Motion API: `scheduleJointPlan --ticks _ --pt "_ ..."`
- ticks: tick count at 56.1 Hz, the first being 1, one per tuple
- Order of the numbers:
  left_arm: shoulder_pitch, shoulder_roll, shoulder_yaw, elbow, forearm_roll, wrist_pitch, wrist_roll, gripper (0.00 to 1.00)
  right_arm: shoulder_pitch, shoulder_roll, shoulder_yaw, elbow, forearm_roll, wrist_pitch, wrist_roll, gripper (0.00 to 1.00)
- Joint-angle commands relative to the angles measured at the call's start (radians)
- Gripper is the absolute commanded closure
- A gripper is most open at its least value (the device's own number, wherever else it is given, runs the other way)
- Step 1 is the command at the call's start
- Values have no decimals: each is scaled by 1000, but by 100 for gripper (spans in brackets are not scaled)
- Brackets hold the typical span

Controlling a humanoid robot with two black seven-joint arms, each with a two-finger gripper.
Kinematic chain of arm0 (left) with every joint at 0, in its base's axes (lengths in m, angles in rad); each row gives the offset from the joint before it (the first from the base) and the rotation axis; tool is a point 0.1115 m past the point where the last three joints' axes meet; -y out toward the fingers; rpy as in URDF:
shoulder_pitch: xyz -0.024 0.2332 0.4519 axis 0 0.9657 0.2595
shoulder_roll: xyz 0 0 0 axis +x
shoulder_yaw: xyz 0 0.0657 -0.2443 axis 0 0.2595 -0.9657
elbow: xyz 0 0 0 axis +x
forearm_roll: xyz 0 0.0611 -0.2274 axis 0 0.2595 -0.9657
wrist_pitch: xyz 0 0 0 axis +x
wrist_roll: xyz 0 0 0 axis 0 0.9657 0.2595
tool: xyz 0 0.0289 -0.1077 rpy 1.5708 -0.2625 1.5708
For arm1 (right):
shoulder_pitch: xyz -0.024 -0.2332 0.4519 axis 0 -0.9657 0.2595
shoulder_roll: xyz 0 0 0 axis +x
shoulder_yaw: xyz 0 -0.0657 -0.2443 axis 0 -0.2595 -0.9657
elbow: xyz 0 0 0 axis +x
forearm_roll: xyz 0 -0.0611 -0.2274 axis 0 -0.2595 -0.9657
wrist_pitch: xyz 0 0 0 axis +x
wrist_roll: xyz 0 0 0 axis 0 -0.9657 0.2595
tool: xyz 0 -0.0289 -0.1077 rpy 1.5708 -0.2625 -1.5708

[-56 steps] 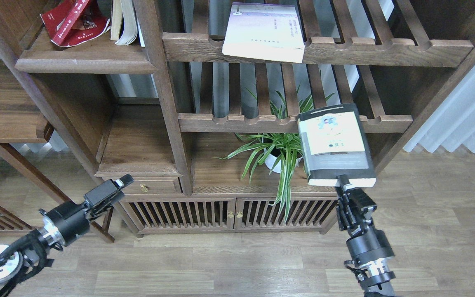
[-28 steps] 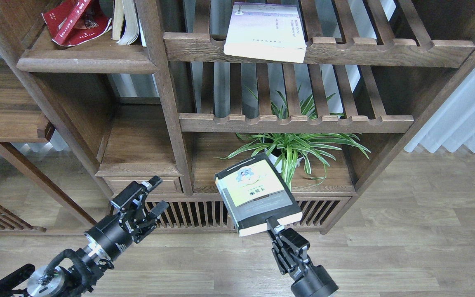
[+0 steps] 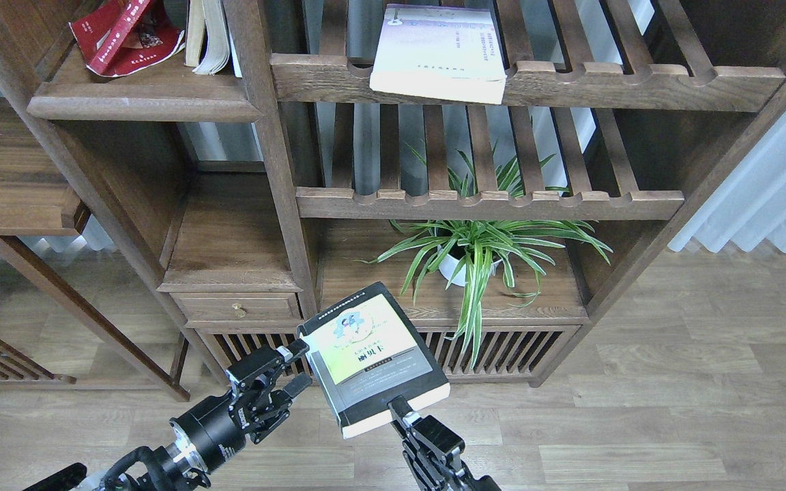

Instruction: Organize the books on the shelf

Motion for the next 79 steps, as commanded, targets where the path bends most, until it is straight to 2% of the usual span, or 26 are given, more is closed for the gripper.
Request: scheduleJointPlan --ticks 1,14,23,35,36,38,49,51,52,53,55,57,63,70,79 --pt "-6 -1 18 2 2 0 -3 41 -8 -2 -1 0 -18 0 0 97" --pt "-8 -1 33 4 5 0 -2 42 -11 -6 -21 0 -31 0 0 97" --pt "-10 -9 39 16 5 0 0 48 -12 -6 -19 0 -33 0 -1 97" --pt "-10 -23 56 47 2 0 -5 75 -18 -10 -19 -1 -36 0 -1 96" --pt "-10 -23 56 56 0 0 -5 84 -20 -10 -19 -1 -36 0 -1 96" --pt "-10 -26 56 64 -3 0 -8 91 -20 -12 -19 -1 -36 0 -1 95" --pt "-5 -14 69 62 -6 0 -8 97 -25 -13 -19 -6 -41 0 -1 93" --pt "-5 -9 67 61 -5 0 -5 97 -25 -13 -19 -8 -42 0 -1 89" --pt "-6 -2 49 55 -3 0 0 98 -25 -13 -22 -11 -50 0 -9 65" --pt "-8 3 46 53 -1 0 2 99 -25 -13 -22 -14 -60 0 -12 49" --pt "-11 9 38 49 2 0 3 99 -25 -15 -24 -21 -80 0 -15 26" --pt "-16 15 30 47 3 0 5 99 -25 -15 -24 -24 -99 0 -15 15" --pt "-49 44 15 47 5 0 5 99 -25 -15 -19 -35 -113 0 -15 1" --pt "-77 94 -7 52 9 0 9 99 -20 -13 -7 -57 -111 0 -14 1" --pt "-82 206 -100 52 103 0 12 98 -12 -12 4 -77 -108 0 -14 1"
